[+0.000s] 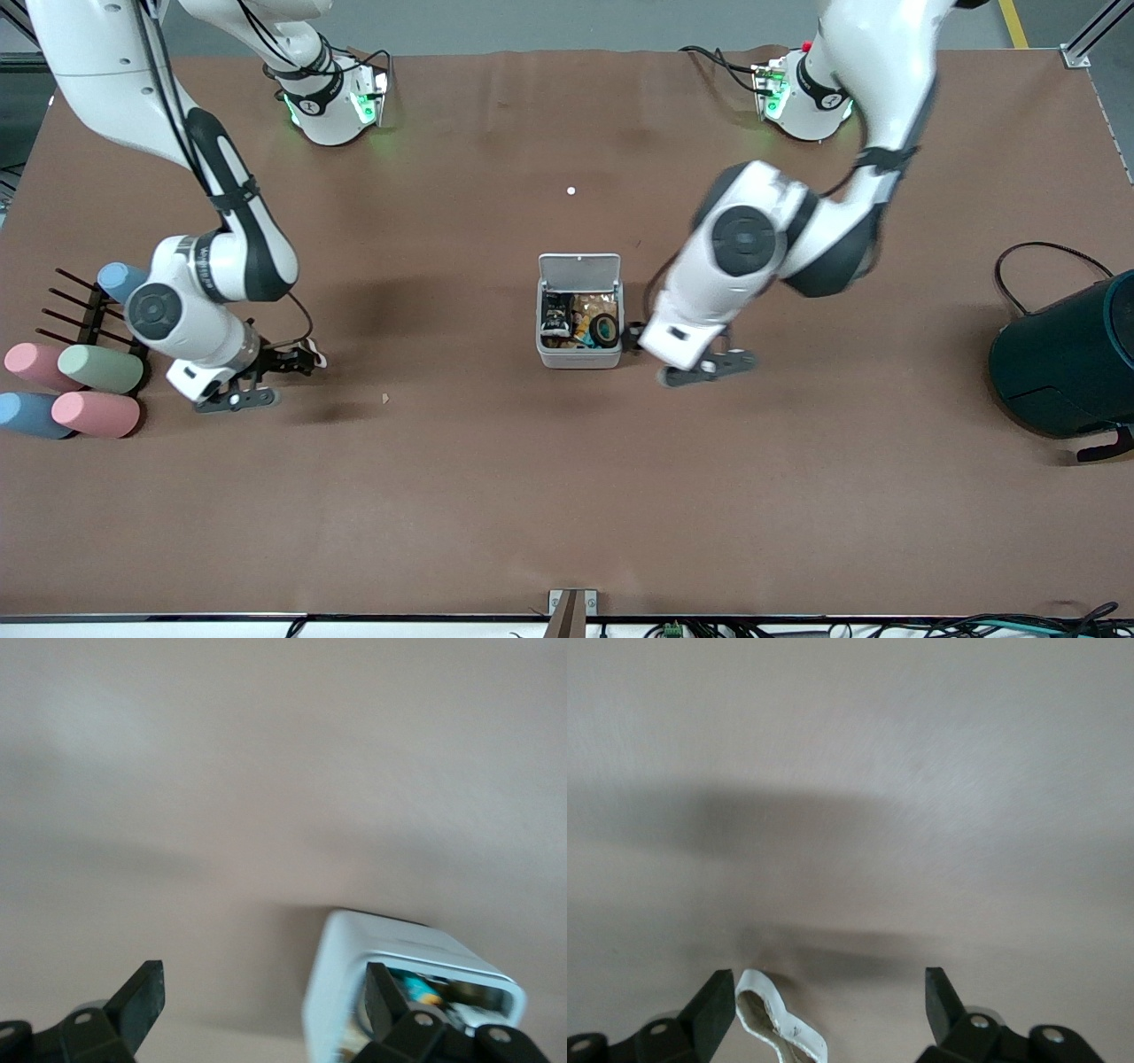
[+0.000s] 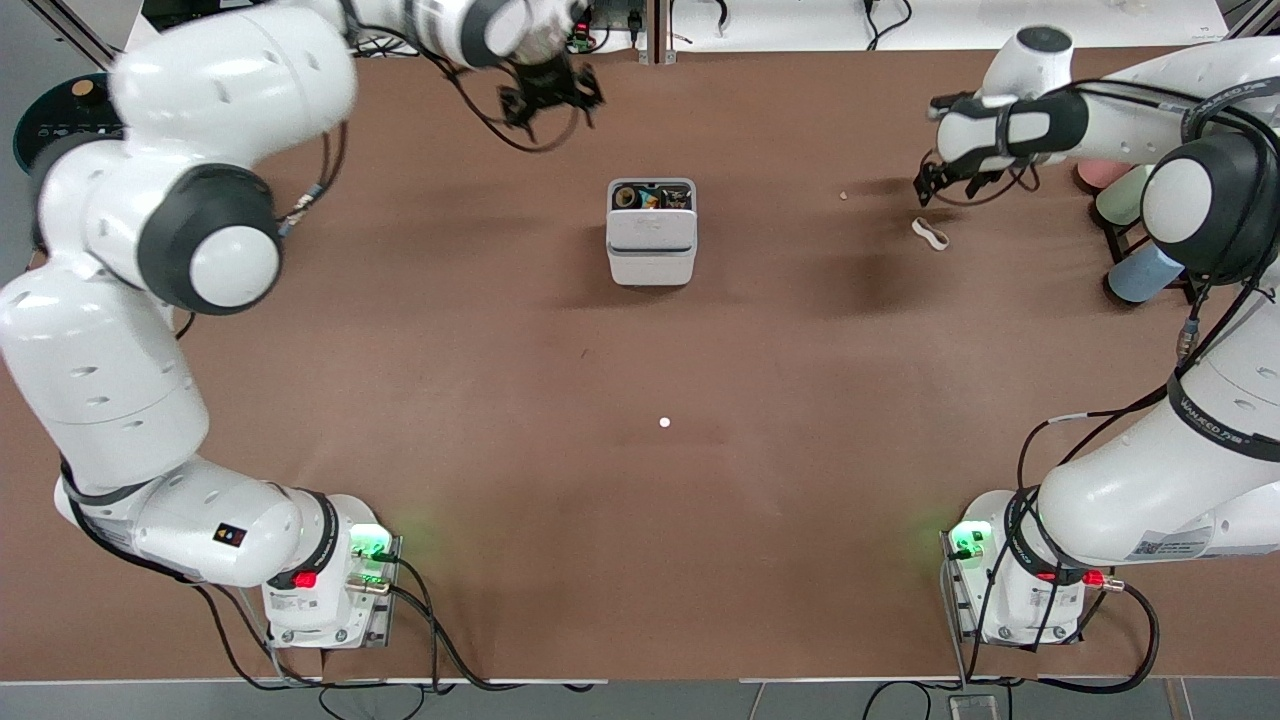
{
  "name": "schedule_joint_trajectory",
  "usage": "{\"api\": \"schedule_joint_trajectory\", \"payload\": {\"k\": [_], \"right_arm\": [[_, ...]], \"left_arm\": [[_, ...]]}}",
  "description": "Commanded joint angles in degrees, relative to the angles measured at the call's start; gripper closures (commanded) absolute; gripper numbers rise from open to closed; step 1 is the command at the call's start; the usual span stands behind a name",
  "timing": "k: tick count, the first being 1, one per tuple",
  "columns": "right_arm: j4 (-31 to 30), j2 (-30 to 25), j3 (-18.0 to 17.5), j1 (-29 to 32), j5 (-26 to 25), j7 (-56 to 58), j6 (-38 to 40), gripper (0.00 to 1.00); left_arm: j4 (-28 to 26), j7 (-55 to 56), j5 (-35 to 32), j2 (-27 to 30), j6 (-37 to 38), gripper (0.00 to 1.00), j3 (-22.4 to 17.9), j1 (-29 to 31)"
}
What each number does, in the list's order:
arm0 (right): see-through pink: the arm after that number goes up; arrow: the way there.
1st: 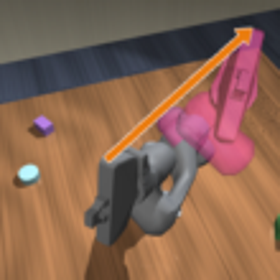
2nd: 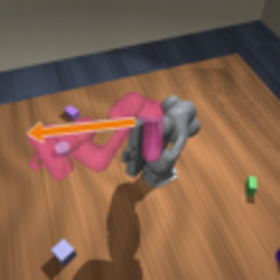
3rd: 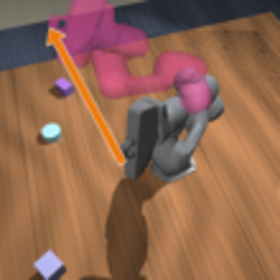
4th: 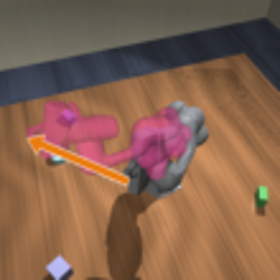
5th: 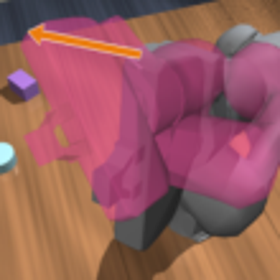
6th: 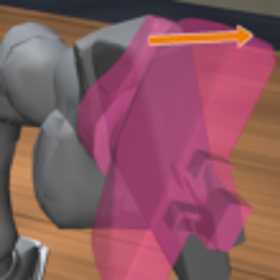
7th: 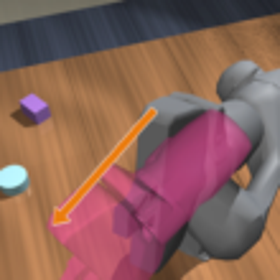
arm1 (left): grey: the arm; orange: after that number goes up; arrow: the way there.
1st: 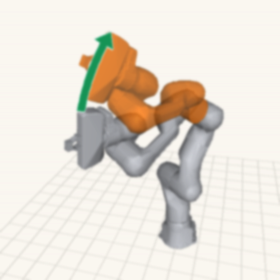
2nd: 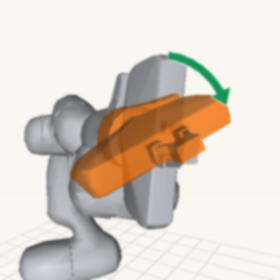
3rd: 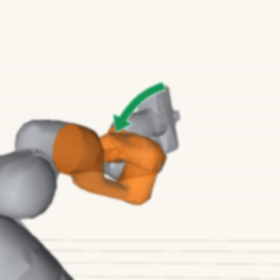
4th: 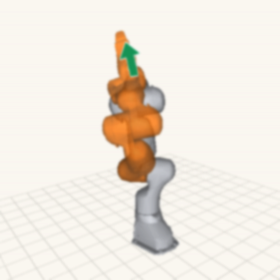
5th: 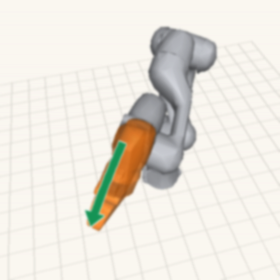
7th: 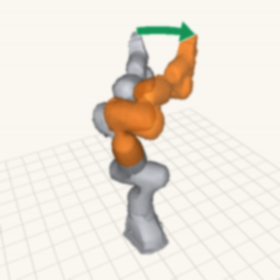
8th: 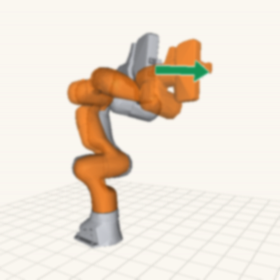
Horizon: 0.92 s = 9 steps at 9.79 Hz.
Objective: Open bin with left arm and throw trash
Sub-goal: 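Return the left arm to rest while the right gripper lifts the strip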
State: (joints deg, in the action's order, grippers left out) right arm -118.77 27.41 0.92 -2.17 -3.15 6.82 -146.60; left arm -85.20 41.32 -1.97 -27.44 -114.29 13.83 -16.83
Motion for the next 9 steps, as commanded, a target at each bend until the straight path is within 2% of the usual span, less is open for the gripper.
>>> {"api": "schedule_joint_trajectory", "payload": {"k": [1, 5, 7, 8, 9], "right_arm": [[-6.97, -1.57, -0.48, -0.03, -0.98, 3.45, -7.62, 0.03], [-9.45, -1.66, -0.83, -1.61, -0.98, 3.55, -7.65, 0.02], [-11.12, -1.92, -0.83, -1.96, -0.98, 3.55, -7.56, 0.05], [-11.74, -2.36, -0.83, -2.57, -0.98, 3.29, -7.12, 0.20], [-11.92, -2.88, -0.83, -2.66, -0.89, 2.85, -6.94, 0.54]], "left_arm": [[-0.85, -9.29, -0.05, 5.97, 4.85, 0.00, 0.58, 6.26], [-0.85, -23.89, 0.12, 16.86, 15.04, 0.00, 0.32, 15.49], [-1.37, -31.27, 0.74, 22.84, 21.54, 0.00, -6.94, 13.94], [-2.85, -35.56, 0.91, 25.74, 22.26, 0.00, -8.63, 14.37], [-6.00, -38.30, 0.91, 28.72, 22.27, 0.00, -10.82, 14.46]]}}
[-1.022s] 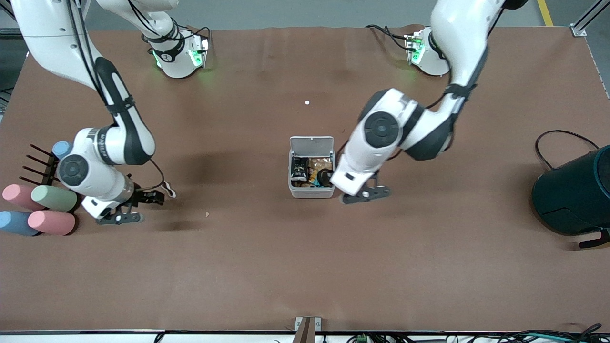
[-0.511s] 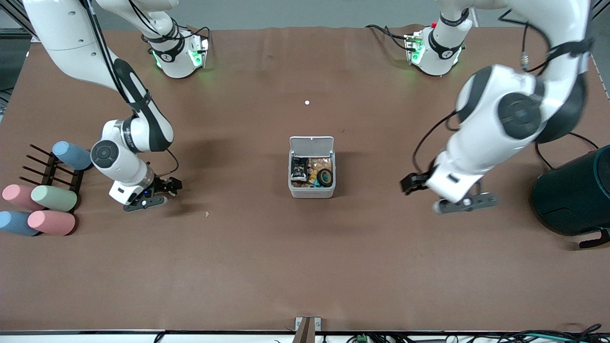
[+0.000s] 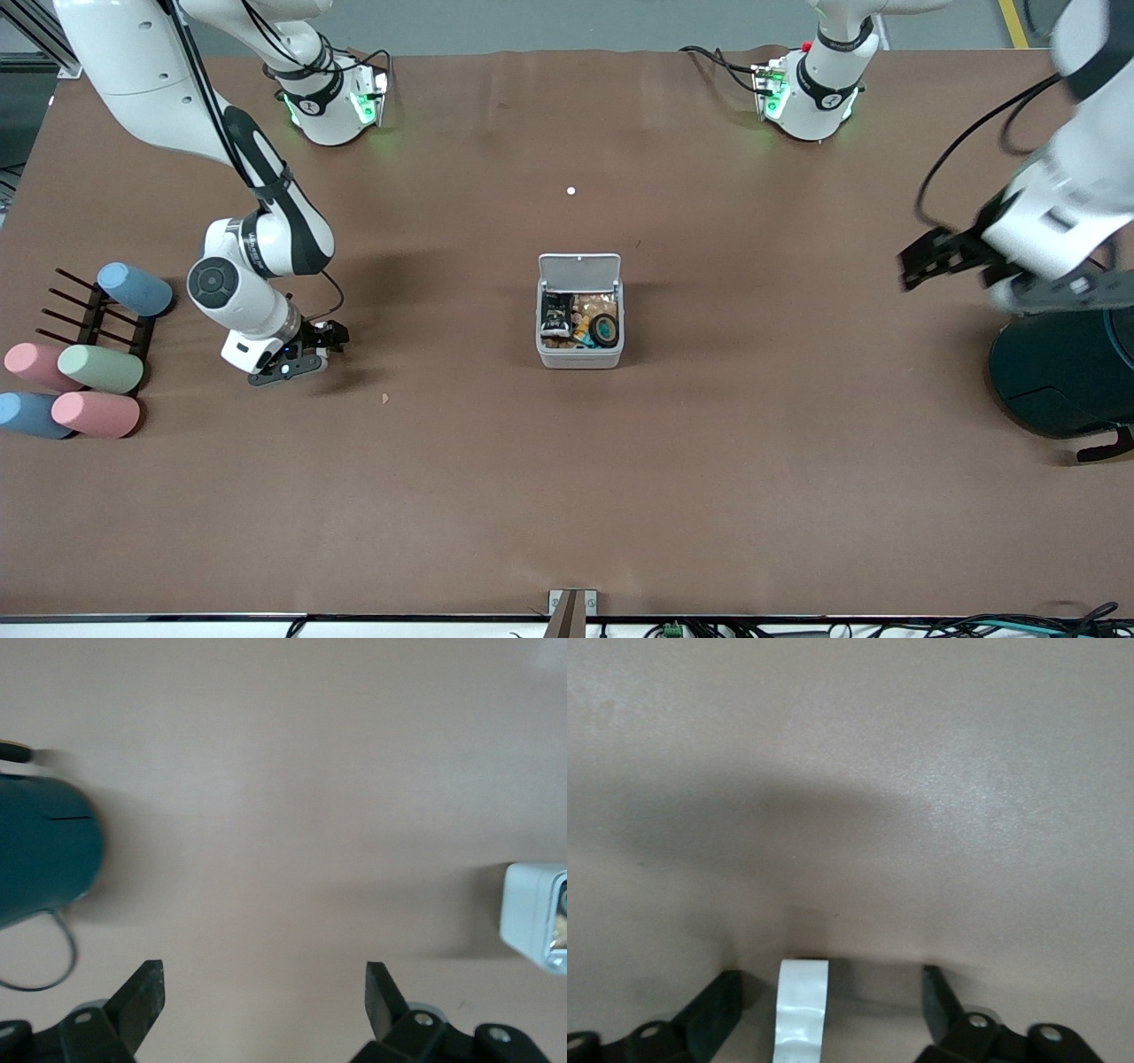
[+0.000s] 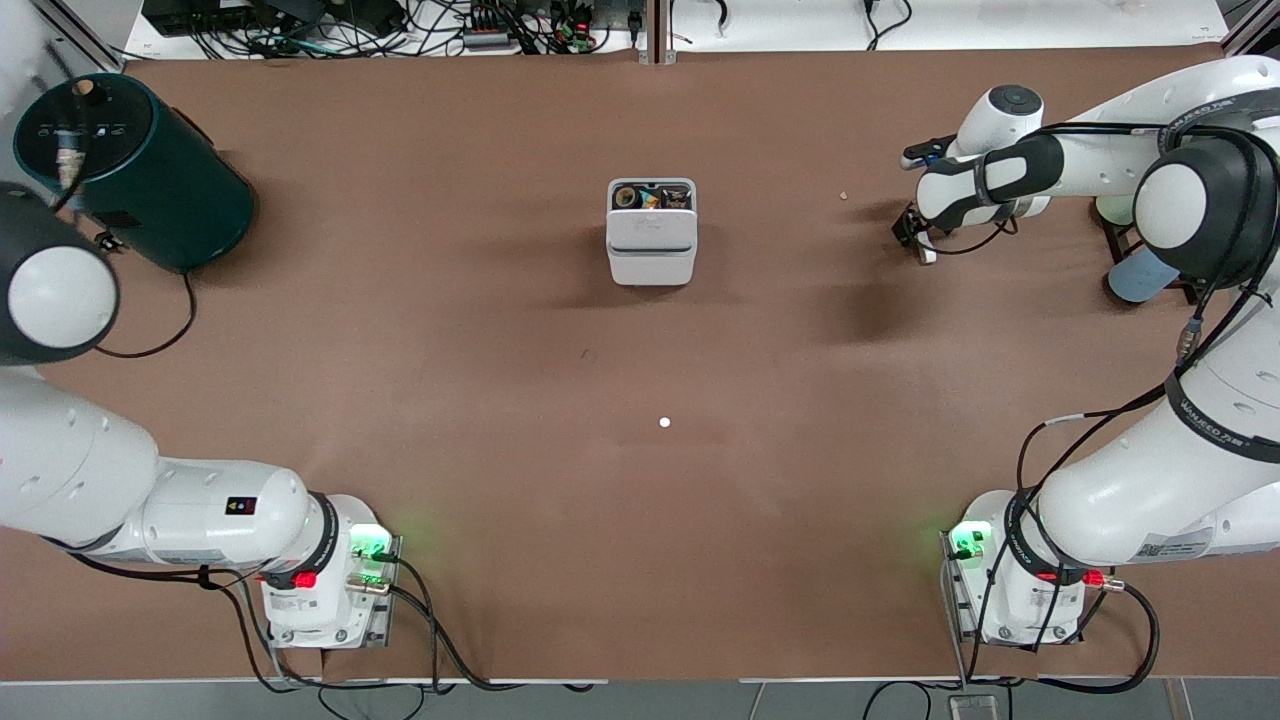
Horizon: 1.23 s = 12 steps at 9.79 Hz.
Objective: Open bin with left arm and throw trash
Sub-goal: 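Return the left arm to rest while the right gripper lifts the strip, then carry the white strip over the bin and release it with the right gripper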
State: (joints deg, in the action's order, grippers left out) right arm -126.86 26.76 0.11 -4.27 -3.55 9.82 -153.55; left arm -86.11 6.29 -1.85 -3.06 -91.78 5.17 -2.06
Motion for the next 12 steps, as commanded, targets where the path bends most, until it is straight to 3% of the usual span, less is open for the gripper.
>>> {"api": "schedule_joint_trajectory", "payload": {"k": [1, 2, 4, 5, 7, 8, 12], "right_arm": [[-3.84, -2.85, -0.03, -0.56, -0.49, -0.41, 1.58, 0.88], [-3.58, -4.07, -0.11, -0.56, -0.40, -0.41, 4.11, 0.99], [-2.79, -4.87, -0.98, -0.56, 0.30, -2.41, 5.55, 1.00], [0.26, -5.92, -4.65, -0.56, 2.30, -11.05, 5.72, 1.00], [12.00, -5.84, -11.94, -1.26, 2.68, -28.00, 13.49, 1.00], [18.60, -5.41, -13.28, -3.18, 2.68, -35.67, 18.33, 1.00], [39.80, 4.15, -13.21, -18.37, 2.41, -62.68, 20.66, 1.00]], "left_arm": [[-6.78, -4.70, 0.62, 5.59, -0.33, 0.00, -3.92, -0.40], [-6.44, -8.36, 0.62, 5.69, -0.59, 0.00, -5.16, -0.84], [-5.31, -6.74, 0.53, 6.57, -0.51, 0.00, -5.17, -0.58], [-4.78, -6.99, 0.62, 6.49, -0.33, 0.00, -5.61, -0.84], [-0.32, -6.64, 0.62, 2.91, 1.16, 0.00, -5.79, -0.58], [0.41, -6.64, 0.71, 2.53, 1.25, 0.00, -5.79, -0.49], [0.41, -6.29, 0.80, 2.44, 2.48, 0.00, -5.79, 0.12]]}}
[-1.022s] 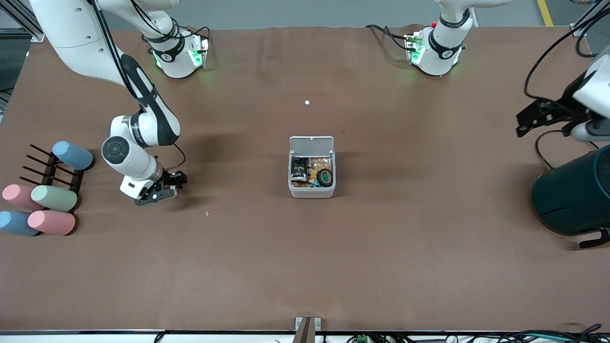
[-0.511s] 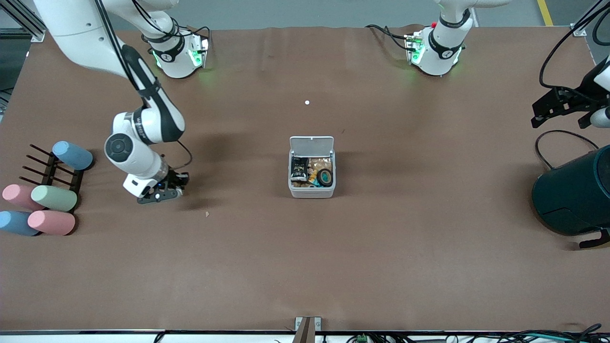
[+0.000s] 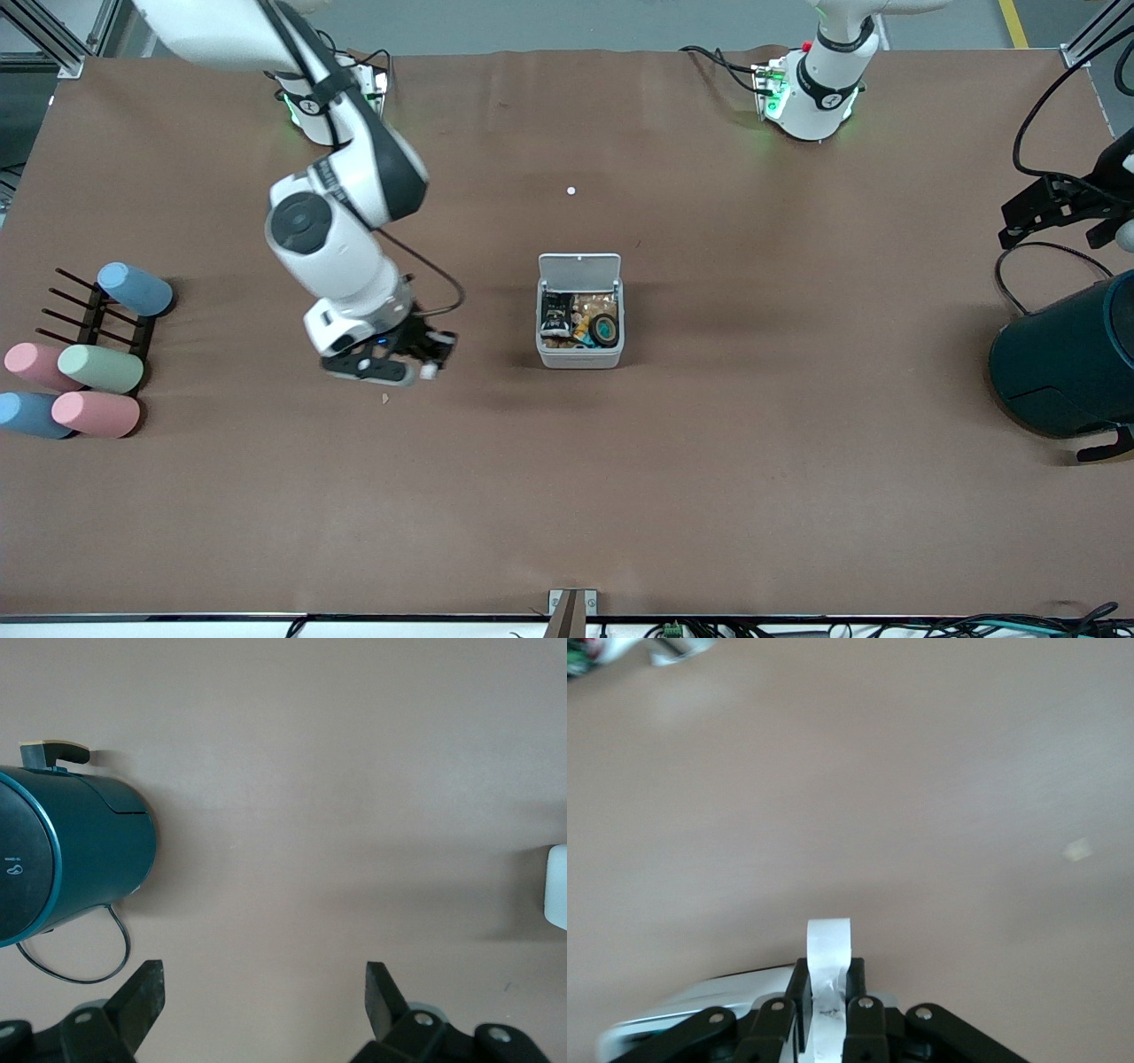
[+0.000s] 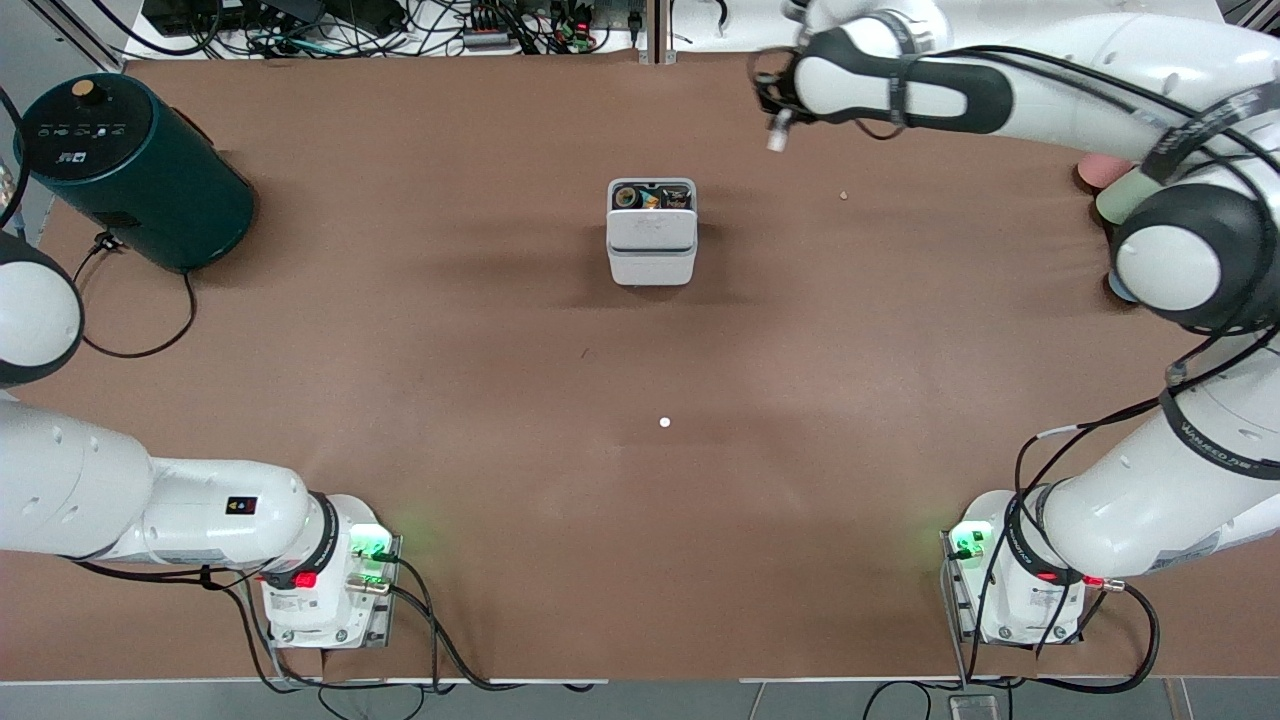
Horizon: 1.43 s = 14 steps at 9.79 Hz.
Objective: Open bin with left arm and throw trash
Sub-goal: 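Carry the white strip over the bin and release it with the right gripper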
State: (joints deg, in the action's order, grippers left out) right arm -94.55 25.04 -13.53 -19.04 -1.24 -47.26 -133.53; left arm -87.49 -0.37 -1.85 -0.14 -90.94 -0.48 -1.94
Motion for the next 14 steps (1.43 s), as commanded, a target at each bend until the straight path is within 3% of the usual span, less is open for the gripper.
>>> {"api": "schedule_joint_trajectory", "payload": {"k": [1, 4, 7, 11, 12, 13, 14], "right_arm": [[9.54, 7.81, 0.43, -7.12, -0.08, -8.35, 0.64, 1.00], [9.29, 8.88, 0.52, -12.06, 0.01, -11.35, 4.56, 1.00], [9.21, 8.88, 0.52, -12.07, -0.08, -11.89, 11.24, 1.00], [9.29, 9.41, 0.52, -13.83, -0.26, -12.33, 11.01, 0.97], [9.29, 9.50, 0.52, -13.83, -0.43, -12.33, 11.01, 0.95], [9.29, 10.28, 0.52, -13.92, -0.70, -12.33, 10.83, 0.84], [9.29, 10.29, 0.52, -13.83, -0.61, -12.33, 9.88, 0.83]], "left_arm": [[1.79, 0.46, 0.70, -0.47, 1.64, 0.00, -0.14, 0.01], [1.71, 0.64, 0.61, -0.65, 1.64, 0.00, -0.23, 0.88], [1.71, 0.64, 0.61, -0.65, 1.64, 0.00, -0.14, 0.62], [1.71, 0.12, 0.61, -0.65, 1.73, 0.00, 0.04, 0.36], [1.71, 0.11, 0.61, -0.65, 1.73, 0.00, 0.04, 0.27], [1.71, 0.46, 0.61, -0.65, 1.73, 0.00, 0.04, 0.18], [1.71, 0.46, 0.61, -0.65, 1.64, 0.00, 0.04, 0.10]]}}
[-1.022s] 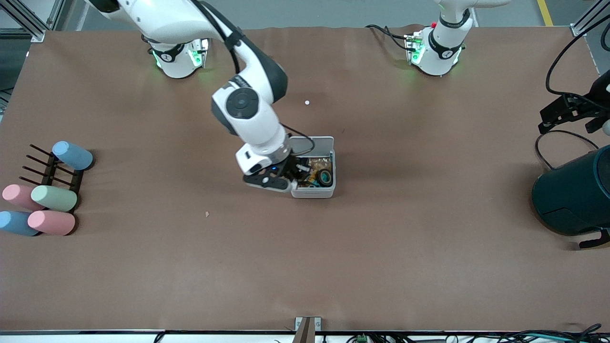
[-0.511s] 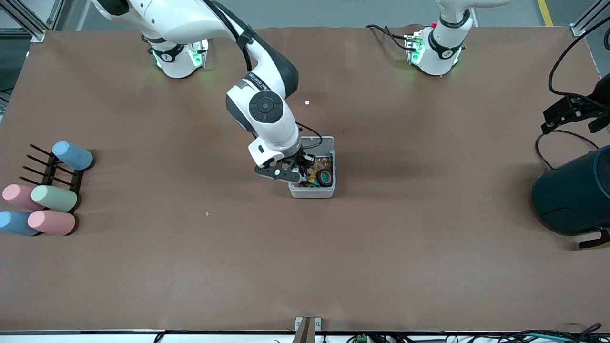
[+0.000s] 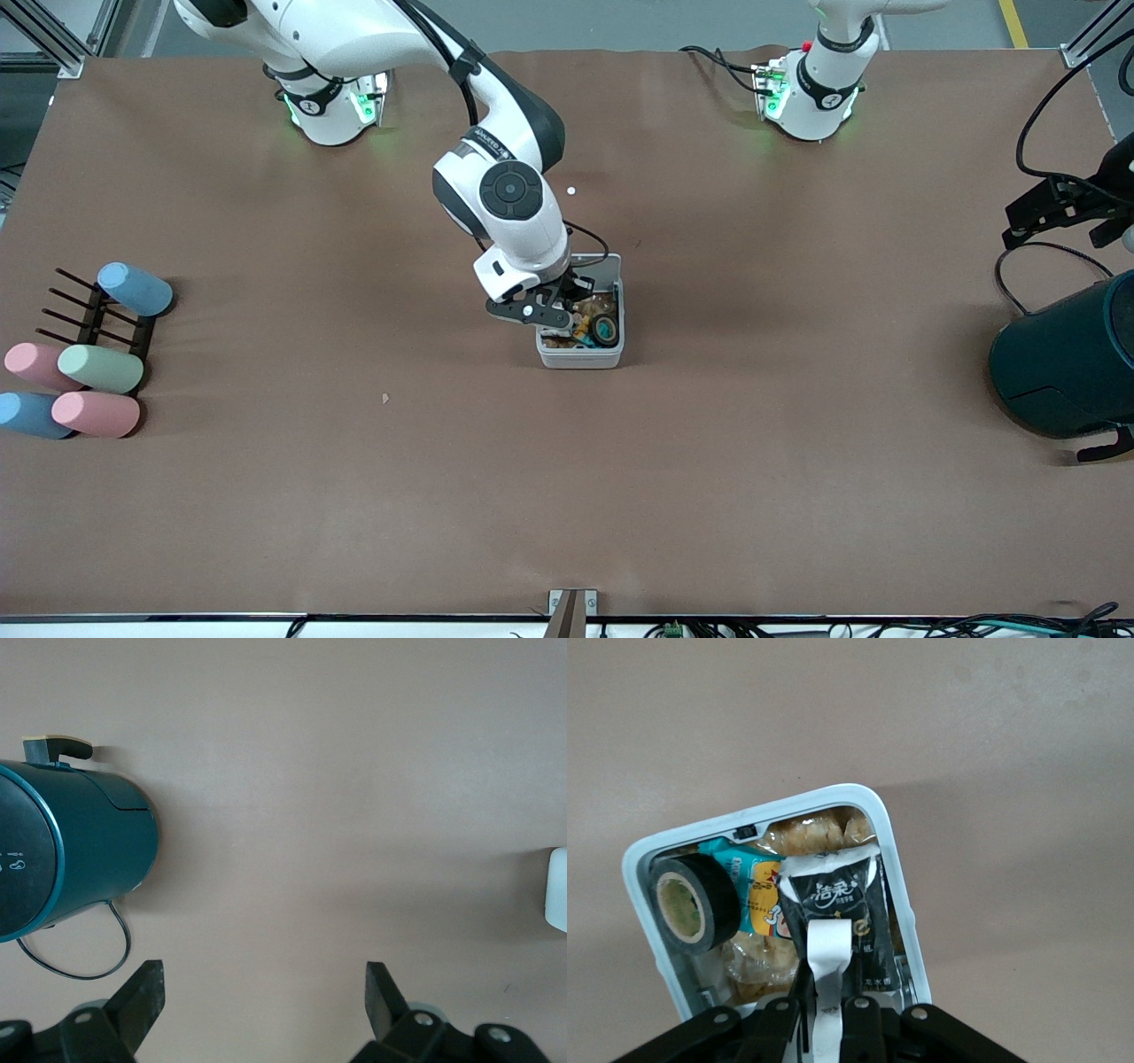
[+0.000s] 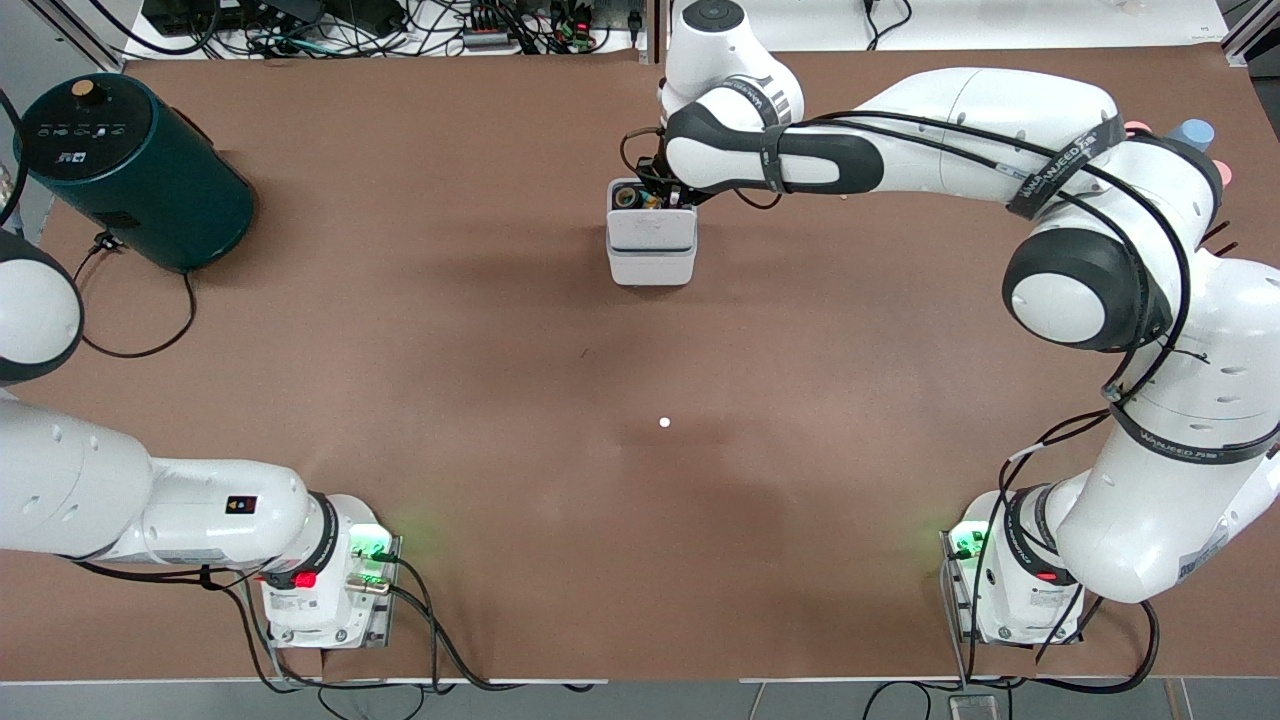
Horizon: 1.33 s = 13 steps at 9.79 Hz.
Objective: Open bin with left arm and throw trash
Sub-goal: 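Carry the white strip over the bin and release it with the right gripper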
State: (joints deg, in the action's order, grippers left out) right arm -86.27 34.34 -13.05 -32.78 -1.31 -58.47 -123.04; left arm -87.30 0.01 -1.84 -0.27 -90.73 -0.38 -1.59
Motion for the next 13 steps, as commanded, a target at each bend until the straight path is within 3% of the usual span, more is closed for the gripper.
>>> {"api": "schedule_joint_trajectory", "payload": {"k": [1, 2, 3, 5, 10, 13], "right_arm": [[1.02, 0.99, 0.13, -0.09, -0.62, -1.12, -0.62, 0.81], [1.10, 0.99, 0.13, -0.01, -0.53, -1.12, -0.62, 0.70], [1.28, 0.99, 0.22, 0.08, -0.45, -1.56, -0.53, 0.68], [1.63, 0.64, 0.22, 0.70, -0.01, -1.74, -0.10, 0.52], [1.89, -3.38, 0.48, 1.31, 0.26, -1.39, 3.48, 0.47], [1.98, -12.16, -0.13, 11.13, 0.52, 1.40, 13.40, 0.43]], "left_arm": [[1.52, 0.17, 0.53, -0.52, 1.43, 0.00, -0.06, -0.35], [1.61, 0.34, 0.53, -0.52, 1.43, 0.00, 0.03, -0.44], [1.61, 0.35, 0.53, -0.52, 1.43, 0.00, 0.03, -0.44], [1.52, 0.34, 0.53, -0.52, 1.43, 0.00, 0.03, -0.44], [1.52, 0.35, 0.61, -0.52, 1.43, 0.00, 0.12, -0.44], [1.61, 0.35, 0.53, -0.52, 1.43, 0.00, 0.20, -0.52]]}}
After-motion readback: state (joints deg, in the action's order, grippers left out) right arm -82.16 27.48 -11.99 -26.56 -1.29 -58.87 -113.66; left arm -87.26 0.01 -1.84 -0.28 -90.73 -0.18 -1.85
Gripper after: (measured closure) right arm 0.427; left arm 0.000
